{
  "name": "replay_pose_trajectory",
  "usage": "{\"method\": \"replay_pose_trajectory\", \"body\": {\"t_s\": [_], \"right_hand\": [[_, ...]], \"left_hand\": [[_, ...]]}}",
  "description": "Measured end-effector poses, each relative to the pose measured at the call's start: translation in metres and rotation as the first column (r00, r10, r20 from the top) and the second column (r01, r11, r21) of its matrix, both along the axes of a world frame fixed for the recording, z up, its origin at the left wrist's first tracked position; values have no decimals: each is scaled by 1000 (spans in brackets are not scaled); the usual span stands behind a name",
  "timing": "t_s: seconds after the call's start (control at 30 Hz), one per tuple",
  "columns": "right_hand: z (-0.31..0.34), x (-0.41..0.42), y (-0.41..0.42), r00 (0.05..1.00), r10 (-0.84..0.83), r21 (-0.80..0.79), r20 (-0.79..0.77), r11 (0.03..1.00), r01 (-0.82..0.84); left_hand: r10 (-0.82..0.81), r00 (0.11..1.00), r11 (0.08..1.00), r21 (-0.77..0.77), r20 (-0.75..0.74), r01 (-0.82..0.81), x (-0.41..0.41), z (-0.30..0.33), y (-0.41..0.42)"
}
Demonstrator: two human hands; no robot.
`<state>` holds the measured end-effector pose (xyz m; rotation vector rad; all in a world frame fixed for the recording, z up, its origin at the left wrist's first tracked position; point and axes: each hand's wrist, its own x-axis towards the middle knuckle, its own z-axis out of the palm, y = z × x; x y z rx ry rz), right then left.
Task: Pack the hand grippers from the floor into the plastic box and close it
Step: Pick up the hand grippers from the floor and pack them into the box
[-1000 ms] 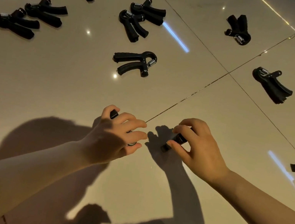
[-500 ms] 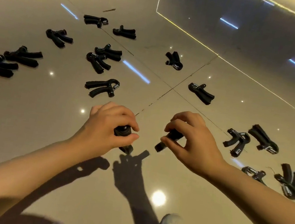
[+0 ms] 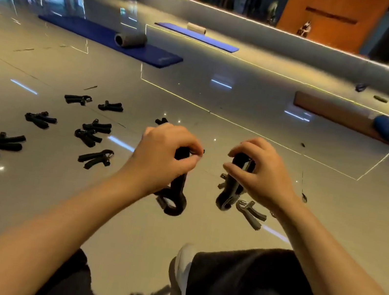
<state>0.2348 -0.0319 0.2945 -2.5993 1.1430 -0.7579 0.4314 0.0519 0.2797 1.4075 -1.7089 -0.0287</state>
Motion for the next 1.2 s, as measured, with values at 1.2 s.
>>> {"method": "replay_pose_trajectory", "body": {"t_s": [1.2], "right_hand": [[-96,-160,84,843,211,413,-494,911,15]], "left_hand": [[-553,679,748,647,483,149,-139,-166,25]]}}
